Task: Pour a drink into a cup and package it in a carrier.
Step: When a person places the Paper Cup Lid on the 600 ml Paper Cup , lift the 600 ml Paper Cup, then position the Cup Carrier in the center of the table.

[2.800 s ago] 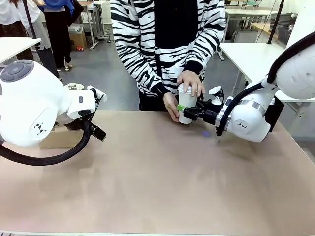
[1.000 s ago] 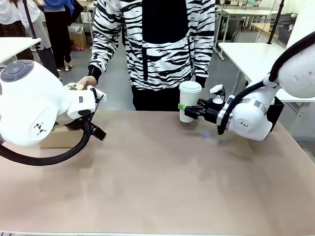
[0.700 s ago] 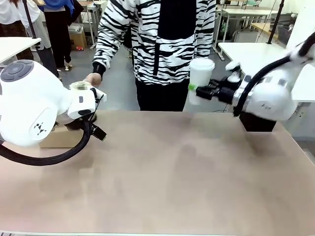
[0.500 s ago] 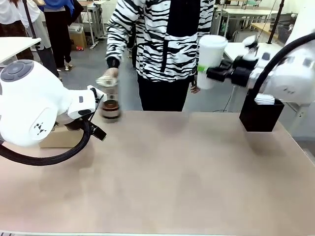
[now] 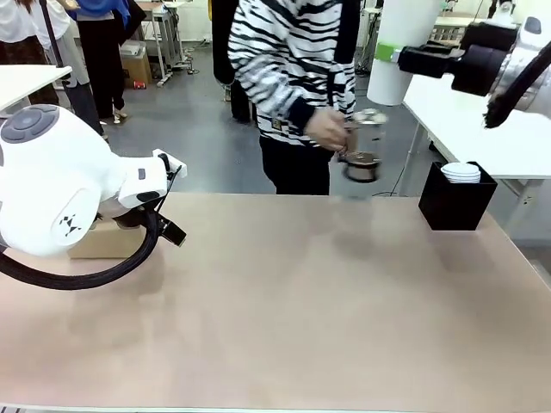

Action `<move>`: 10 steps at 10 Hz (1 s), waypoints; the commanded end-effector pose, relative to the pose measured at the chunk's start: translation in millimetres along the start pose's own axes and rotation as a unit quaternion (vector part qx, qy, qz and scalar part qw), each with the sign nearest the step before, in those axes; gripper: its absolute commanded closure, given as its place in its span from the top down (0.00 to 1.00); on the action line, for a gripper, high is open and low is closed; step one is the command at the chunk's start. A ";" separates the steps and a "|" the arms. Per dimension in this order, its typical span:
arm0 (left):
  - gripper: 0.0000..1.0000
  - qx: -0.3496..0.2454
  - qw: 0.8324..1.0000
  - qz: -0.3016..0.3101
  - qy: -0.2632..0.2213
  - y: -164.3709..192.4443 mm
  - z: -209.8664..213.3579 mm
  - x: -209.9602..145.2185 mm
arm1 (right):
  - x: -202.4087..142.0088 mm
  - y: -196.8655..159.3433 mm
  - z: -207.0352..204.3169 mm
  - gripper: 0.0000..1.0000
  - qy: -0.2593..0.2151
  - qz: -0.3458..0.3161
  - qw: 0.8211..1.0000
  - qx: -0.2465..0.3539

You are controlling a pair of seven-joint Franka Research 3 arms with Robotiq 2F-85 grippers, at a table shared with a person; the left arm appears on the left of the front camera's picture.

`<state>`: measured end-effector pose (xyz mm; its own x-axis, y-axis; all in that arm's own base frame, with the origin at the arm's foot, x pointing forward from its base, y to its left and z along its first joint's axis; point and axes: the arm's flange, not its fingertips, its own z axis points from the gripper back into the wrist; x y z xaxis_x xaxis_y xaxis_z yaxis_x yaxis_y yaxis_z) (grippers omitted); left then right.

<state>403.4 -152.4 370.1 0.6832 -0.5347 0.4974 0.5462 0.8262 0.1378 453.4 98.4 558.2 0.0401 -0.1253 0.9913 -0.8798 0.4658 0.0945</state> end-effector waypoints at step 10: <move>1.00 -0.001 1.000 0.001 0.000 0.6 0.3 -0.4 | -8.9 -11.6 -2.6 0.80 0.004 0.007 1.000 -0.005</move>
<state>403.4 -152.4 370.1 0.6833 -0.5345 0.4974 0.5461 0.8263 0.1378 462.1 94.8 543.8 0.0587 -0.1107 0.9921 -0.8720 0.4781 0.1049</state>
